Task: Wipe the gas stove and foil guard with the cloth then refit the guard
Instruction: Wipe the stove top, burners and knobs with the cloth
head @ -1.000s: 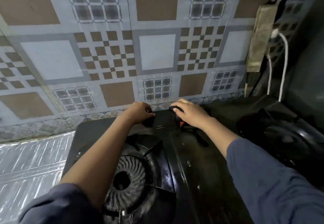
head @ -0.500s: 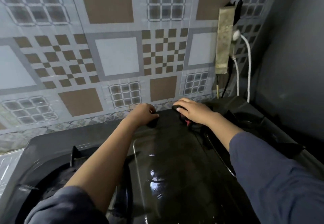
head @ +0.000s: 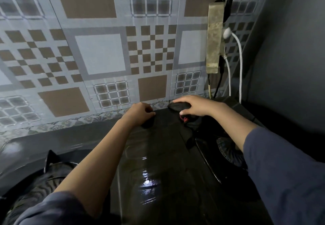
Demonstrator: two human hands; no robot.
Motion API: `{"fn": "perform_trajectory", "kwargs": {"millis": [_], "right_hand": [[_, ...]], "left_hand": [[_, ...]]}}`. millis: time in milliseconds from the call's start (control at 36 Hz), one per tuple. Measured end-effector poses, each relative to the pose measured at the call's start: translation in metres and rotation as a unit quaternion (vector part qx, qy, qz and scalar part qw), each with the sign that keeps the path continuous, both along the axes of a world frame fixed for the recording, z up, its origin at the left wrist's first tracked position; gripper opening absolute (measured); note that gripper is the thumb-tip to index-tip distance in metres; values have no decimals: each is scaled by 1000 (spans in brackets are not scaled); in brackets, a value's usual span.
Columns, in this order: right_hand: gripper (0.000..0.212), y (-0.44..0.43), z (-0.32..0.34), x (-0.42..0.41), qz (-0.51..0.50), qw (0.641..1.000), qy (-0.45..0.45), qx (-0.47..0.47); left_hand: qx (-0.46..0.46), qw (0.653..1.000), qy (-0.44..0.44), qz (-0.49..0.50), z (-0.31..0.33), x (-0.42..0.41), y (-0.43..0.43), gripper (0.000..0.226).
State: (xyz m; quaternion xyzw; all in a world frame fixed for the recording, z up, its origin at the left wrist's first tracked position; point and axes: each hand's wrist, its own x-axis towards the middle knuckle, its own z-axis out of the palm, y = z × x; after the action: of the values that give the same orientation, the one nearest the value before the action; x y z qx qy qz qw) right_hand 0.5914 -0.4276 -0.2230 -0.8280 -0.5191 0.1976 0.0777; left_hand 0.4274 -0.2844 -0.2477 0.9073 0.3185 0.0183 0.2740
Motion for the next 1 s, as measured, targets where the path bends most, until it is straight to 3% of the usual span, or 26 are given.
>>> {"fn": "perform_trajectory", "kwargs": {"millis": [250, 389, 583, 778, 1000], "right_hand": [[55, -14, 11, 36, 45, 999, -28, 10], [51, -29, 9, 53, 22, 1000, 14, 15], [46, -27, 0, 45, -47, 992, -116, 3], [44, -40, 0, 57, -45, 996, -38, 63], [44, -77, 2, 80, -54, 992, -23, 111]], "left_hand": [[-16, 1000, -9, 1, -2, 1, 0, 31], [-15, 1000, -10, 1, -3, 3, 1, 31], [-23, 1000, -11, 6, -4, 6, 5, 29], [-21, 999, -19, 19, -6, 5, 4, 28], [-29, 999, -19, 24, -7, 4, 3, 28]]}}
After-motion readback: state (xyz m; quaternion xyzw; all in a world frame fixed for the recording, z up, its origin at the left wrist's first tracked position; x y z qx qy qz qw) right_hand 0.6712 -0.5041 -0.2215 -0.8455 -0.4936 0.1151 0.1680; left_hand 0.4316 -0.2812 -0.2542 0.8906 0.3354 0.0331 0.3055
